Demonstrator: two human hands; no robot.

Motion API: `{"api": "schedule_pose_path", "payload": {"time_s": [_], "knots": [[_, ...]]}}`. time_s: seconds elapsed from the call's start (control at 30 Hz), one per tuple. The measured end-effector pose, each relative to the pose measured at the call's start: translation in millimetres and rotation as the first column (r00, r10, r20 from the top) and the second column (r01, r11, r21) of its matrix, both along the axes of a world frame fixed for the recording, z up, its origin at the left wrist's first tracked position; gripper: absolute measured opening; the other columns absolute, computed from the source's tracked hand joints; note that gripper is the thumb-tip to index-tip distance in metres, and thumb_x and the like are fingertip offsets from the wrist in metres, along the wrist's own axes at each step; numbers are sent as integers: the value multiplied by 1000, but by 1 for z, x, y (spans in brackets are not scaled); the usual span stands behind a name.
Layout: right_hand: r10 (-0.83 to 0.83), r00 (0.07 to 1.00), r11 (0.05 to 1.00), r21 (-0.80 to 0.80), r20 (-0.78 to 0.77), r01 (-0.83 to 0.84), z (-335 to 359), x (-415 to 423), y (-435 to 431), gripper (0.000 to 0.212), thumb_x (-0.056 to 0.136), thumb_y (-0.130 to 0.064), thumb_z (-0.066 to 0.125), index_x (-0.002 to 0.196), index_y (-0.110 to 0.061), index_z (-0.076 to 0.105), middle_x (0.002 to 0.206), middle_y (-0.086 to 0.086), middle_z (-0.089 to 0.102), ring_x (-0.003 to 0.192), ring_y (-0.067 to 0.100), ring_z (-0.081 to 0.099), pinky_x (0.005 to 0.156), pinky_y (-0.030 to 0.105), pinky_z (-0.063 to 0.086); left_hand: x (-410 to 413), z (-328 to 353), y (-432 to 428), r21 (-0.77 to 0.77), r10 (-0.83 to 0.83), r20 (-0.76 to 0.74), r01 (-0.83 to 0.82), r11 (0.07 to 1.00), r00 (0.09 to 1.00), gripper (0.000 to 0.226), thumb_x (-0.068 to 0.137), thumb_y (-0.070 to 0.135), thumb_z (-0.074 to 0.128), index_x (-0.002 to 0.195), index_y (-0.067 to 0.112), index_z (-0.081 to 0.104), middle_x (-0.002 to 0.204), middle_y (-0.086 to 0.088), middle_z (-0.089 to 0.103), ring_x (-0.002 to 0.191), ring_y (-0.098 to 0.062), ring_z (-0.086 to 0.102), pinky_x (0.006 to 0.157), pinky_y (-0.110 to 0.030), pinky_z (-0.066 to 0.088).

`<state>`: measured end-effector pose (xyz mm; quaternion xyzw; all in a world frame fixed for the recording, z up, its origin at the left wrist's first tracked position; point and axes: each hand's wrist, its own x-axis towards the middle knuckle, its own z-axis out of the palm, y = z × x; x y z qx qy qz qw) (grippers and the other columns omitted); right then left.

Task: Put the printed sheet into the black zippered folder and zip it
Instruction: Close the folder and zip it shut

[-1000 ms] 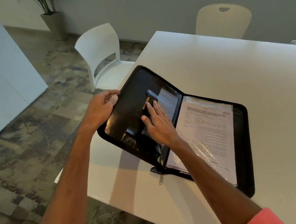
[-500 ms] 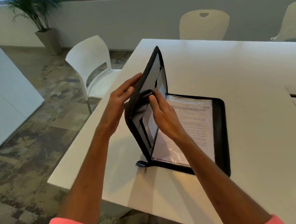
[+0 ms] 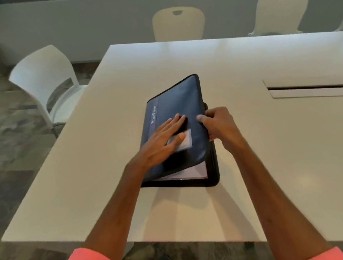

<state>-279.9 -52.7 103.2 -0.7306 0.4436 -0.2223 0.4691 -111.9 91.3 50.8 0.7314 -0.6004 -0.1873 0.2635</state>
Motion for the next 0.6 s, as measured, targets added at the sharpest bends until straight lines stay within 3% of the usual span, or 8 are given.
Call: {"api": "schedule_pose_path", "payload": {"time_s": [0.1,0.2,0.3,0.37,0.5,0.6], "knots": [[-41,993,999,-10,-110,40,-33,-10,-10,22,98,-30,71,103,-10,79,96,9,81,87,29,79,76,52,69,-6,-20,-5,88,-25,114,15,996,993,62,114,57,27,171,45,4,179,18,-1,166,-7,-2,136,-46,5],[-66,974,997,-48,-216,57,-56,-15,-10,34,100,-30,71,130,-13,70,117,9,79,102,28,77,92,49,66,-8,-37,-5,168,-32,176,2,986,984,64,115,55,25,172,36,2,180,12,-3,166,-10,-6,136,-47,3],[-86,930,974,-226,-358,3,-77,-16,-1,33,101,-25,66,131,-12,64,127,12,68,111,32,70,95,46,60,-7,-53,1,226,-27,238,-28,974,971,65,116,52,24,173,31,0,180,7,-6,166,-12,-10,136,-49,2],[-71,900,940,-330,-430,-84,-92,-15,10,38,102,-22,64,139,-10,59,140,14,54,127,34,59,101,47,56,-6,-60,4,238,-16,275,-52,970,961,64,116,50,22,173,30,-1,180,7,-8,165,-12,-13,136,-49,1],[42,880,855,-439,-473,-277,-115,-4,36,58,110,-30,55,163,-9,43,174,15,30,161,32,29,130,48,32,-6,-70,9,208,20,321,-91,974,947,64,116,51,18,173,29,-1,181,7,-8,166,-13,-13,136,-47,-2],[80,850,829,-439,-521,-347,-133,4,53,63,116,-41,32,172,-14,22,182,8,13,168,24,10,136,50,11,-3,-75,10,180,32,334,-98,979,942,63,116,51,16,173,30,0,181,8,-7,166,-12,-13,136,-46,-3]]}}
